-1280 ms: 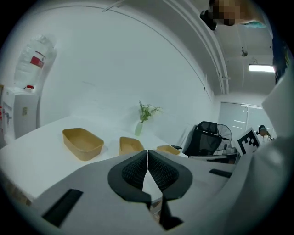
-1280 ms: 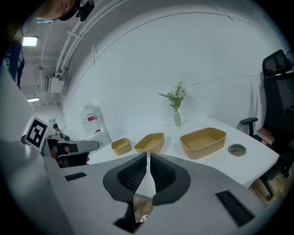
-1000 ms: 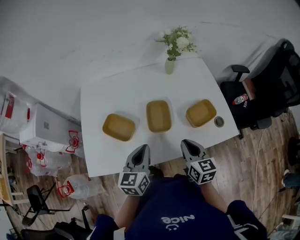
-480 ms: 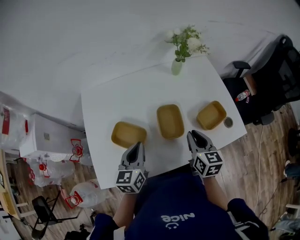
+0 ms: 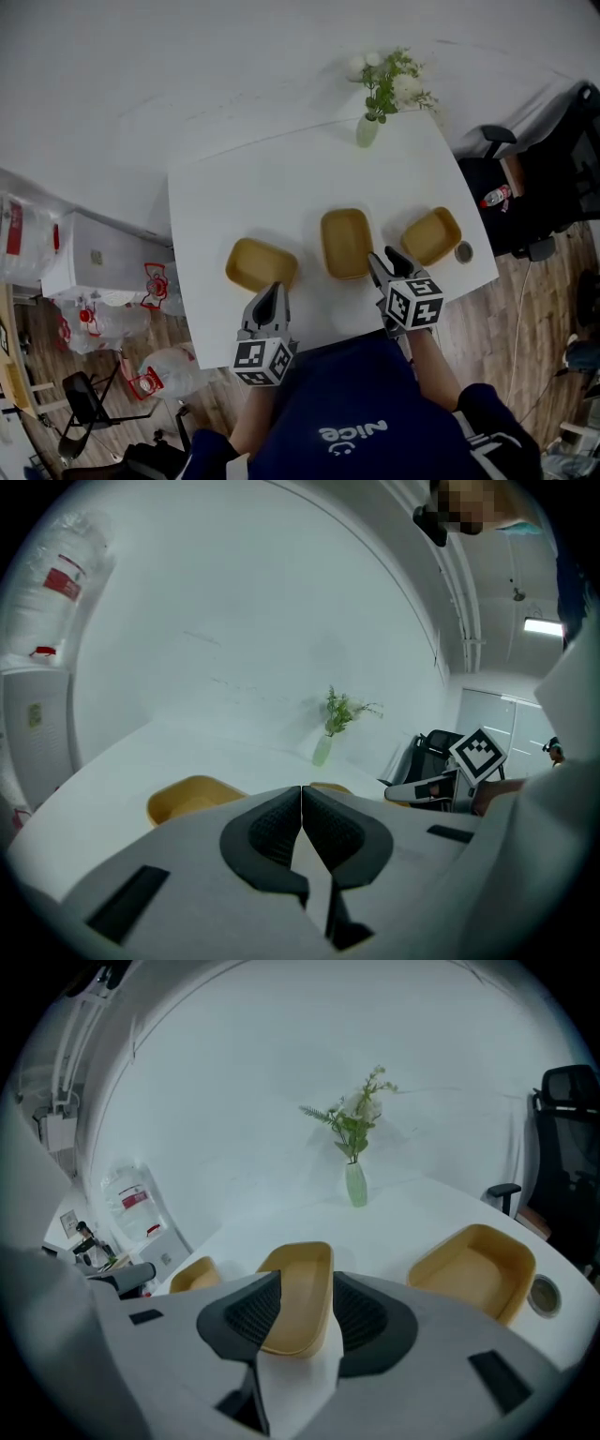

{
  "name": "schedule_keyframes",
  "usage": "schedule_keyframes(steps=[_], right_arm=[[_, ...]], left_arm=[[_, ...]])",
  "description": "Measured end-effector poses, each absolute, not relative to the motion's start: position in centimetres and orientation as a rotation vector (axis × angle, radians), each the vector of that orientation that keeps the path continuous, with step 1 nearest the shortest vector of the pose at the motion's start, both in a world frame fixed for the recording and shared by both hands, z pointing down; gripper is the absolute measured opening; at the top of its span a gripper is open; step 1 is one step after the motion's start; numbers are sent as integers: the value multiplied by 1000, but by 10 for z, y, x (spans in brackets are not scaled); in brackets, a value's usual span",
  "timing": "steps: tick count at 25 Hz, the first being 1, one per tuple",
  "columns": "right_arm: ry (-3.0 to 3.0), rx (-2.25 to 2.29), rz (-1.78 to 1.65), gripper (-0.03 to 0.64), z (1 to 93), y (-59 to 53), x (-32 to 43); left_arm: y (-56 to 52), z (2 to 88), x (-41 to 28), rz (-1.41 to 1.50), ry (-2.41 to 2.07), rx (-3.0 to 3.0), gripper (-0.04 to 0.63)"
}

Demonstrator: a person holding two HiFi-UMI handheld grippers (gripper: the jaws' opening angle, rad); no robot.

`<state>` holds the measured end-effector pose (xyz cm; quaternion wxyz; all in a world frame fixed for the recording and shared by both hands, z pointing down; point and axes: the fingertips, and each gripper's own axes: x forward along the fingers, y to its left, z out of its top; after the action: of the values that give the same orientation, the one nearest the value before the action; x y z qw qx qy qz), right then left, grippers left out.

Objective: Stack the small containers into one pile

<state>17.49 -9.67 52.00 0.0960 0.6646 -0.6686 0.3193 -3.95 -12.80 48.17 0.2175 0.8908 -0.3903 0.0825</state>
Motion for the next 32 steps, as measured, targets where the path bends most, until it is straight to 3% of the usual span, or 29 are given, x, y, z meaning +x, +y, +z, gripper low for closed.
schedule_keyframes(steps=[25,28,32], right_arm=[[-1777,1832,1166,155,601,-144,193],[-1755,1831,1173,97,604,-146,194],[-1742,1827,1181,70,604,-145,194]], left_arm=[[-120,483,-85,198,-1389,2299,20],[-123,485,-83,192,-1379,2300,20],[-123,490,-80,205,-1369,2290,20]])
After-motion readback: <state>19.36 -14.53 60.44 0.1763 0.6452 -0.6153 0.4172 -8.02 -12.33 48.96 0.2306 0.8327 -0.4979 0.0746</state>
